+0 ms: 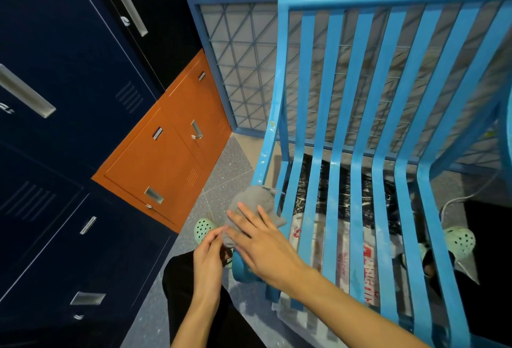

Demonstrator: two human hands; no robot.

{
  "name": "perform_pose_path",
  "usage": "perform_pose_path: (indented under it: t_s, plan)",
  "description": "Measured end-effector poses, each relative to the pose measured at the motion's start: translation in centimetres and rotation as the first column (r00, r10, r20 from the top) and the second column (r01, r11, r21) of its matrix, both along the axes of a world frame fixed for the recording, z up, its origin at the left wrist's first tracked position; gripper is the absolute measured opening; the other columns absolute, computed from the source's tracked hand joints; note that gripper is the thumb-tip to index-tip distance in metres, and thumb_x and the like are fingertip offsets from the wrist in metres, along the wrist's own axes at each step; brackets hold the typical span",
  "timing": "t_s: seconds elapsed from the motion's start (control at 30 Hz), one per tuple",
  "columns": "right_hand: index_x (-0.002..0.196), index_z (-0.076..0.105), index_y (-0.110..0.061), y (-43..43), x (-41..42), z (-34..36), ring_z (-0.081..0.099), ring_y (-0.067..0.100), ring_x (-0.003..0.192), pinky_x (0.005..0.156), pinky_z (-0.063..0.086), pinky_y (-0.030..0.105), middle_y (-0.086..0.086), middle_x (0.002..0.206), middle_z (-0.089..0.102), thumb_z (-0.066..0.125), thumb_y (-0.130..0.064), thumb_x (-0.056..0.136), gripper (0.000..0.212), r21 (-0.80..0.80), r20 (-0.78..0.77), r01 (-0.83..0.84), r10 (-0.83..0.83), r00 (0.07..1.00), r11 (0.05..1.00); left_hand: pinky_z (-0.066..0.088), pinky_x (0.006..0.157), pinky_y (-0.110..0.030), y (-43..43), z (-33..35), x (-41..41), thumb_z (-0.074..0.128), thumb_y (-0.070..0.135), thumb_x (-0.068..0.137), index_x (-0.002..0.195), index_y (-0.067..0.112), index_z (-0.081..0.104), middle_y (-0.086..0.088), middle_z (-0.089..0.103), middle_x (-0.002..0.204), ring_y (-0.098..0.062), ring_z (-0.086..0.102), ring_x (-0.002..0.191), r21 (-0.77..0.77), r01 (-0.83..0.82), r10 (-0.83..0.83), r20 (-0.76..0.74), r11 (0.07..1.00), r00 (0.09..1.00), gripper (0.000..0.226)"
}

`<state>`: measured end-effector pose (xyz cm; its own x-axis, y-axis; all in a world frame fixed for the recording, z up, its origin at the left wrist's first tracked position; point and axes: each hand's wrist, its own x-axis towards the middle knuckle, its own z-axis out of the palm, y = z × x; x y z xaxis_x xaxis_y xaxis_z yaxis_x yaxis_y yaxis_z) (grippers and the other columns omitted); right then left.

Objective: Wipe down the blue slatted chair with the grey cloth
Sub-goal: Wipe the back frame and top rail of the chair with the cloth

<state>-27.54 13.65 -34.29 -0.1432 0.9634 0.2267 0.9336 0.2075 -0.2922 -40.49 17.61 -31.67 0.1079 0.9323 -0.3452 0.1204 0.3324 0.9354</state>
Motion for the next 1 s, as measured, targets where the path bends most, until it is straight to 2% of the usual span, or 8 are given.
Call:
perform_pose_path:
  t_s: [0.1, 0.17, 0.3, 0.37, 0.53, 0.7, 0.87, 1.0]
  plan:
    - [0.145, 0.044, -0.020, 1.1, 1.9, 0.3, 0.004, 0.019, 0.150, 0.120, 0.004, 0.048, 0.000, 0.160, 0.024, 0.032, -0.034, 0.102, 0.046, -0.041, -0.212, 0.160, -0.165, 0.963, 0.986, 0.054, 0.064, -0.021, 0.2, 0.1, 0.1, 0.044, 0.009, 0.101, 0.105, 0.009, 0.069, -0.006, 0.074, 0.093, -0.014, 0.068, 0.075, -0.038, 0.016, -0.014, 0.031, 0.999, 0.999, 0.025]
    - [0.146, 0.043, -0.020, 1.4, 2.3, 0.6, 0.002, 0.019, 0.150, 0.121, 0.006, 0.047, -0.001, 0.161, 0.021, 0.029, -0.035, 0.102, 0.049, -0.071, -0.258, 0.213, -0.225, 0.940, 0.974, 0.053, 0.064, -0.022, 0.2, 0.1, 0.2, 0.045, 0.010, 0.101, 0.105, 0.010, 0.069, -0.007, 0.074, 0.095, -0.014, 0.068, 0.076, -0.039, 0.028, -0.027, 0.026, 0.999, 0.999, 0.025]
    - [0.147, 0.041, -0.021, -0.2, 0.8, 0.2, 0.003, 0.022, 0.150, 0.116, -0.003, 0.050, 0.002, 0.161, 0.022, 0.035, -0.032, 0.102, 0.046, -0.030, -0.084, 0.028, -0.030, 0.996, 0.999, 0.050, 0.069, -0.027, 0.3, 0.3, 0.3, 0.046, 0.012, 0.101, 0.105, 0.014, 0.071, -0.001, 0.073, 0.085, -0.014, 0.063, 0.075, -0.028, 0.015, -0.015, 0.013, 0.999, 1.000, 0.025]
    - [0.147, 0.039, -0.024, -0.4, 1.4, 0.2, 0.007, 0.022, 0.150, 0.115, -0.004, 0.050, 0.001, 0.160, 0.023, 0.034, -0.032, 0.102, 0.046, -0.015, -0.043, -0.004, 0.004, 0.999, 1.000, 0.049, 0.070, -0.029, 0.4, 0.5, 0.4, 0.046, 0.012, 0.101, 0.104, 0.016, 0.072, -0.001, 0.072, 0.085, -0.015, 0.062, 0.076, -0.019, 0.017, -0.017, 0.005, 1.000, 1.000, 0.026]
    - [0.148, 0.039, -0.022, 2.3, 3.9, 1.3, 0.002, 0.022, 0.150, 0.121, 0.005, 0.052, 0.001, 0.161, 0.018, 0.035, -0.032, 0.105, 0.045, -0.100, -0.165, 0.164, -0.179, 0.970, 0.981, 0.051, 0.072, -0.028, 0.2, 0.7, 0.5, 0.044, 0.013, 0.101, 0.105, 0.014, 0.071, -0.003, 0.075, 0.097, -0.011, 0.069, 0.077, -0.016, 0.048, -0.048, 0.002, 0.999, 0.999, 0.027]
    - [0.148, 0.038, -0.022, 0.1, 1.7, 1.1, 0.004, 0.022, 0.149, 0.115, -0.008, 0.051, 0.002, 0.160, 0.020, 0.031, -0.034, 0.103, 0.047, -0.056, -0.080, 0.008, -0.013, 0.997, 0.998, 0.051, 0.072, -0.028, 0.4, 1.3, 0.8, 0.043, 0.016, 0.102, 0.101, 0.016, 0.071, -0.001, 0.074, 0.083, -0.007, 0.068, 0.070, -0.037, 0.011, -0.009, 0.067, 0.999, 0.998, 0.028]
    - [0.146, 0.042, -0.023, 0.7, 2.8, 0.6, 0.003, 0.020, 0.150, 0.120, 0.006, 0.051, 0.001, 0.161, 0.021, 0.028, -0.036, 0.102, 0.048, -0.064, -0.180, 0.136, -0.146, 0.973, 0.989, 0.053, 0.077, -0.031, 0.7, 0.8, 0.8, 0.038, 0.025, 0.104, 0.116, 0.014, 0.066, -0.009, 0.074, 0.100, -0.023, 0.071, 0.092, -0.025, 0.028, -0.026, 0.060, 0.999, 0.998, 0.032]
    - [0.142, 0.047, -0.024, -1.6, 0.2, 0.0, 0.009, 0.028, 0.150, 0.118, 0.007, 0.053, 0.004, 0.158, 0.028, 0.039, -0.036, 0.101, 0.043, -0.016, 0.044, -0.121, 0.122, 0.992, 0.993, 0.052, 0.079, -0.032, 0.7, 0.7, 0.1, 0.039, 0.026, 0.104, 0.117, 0.019, 0.066, -0.004, 0.074, 0.103, -0.019, 0.070, 0.097, -0.052, 0.022, -0.021, 0.034, 0.998, 0.999, 0.031]
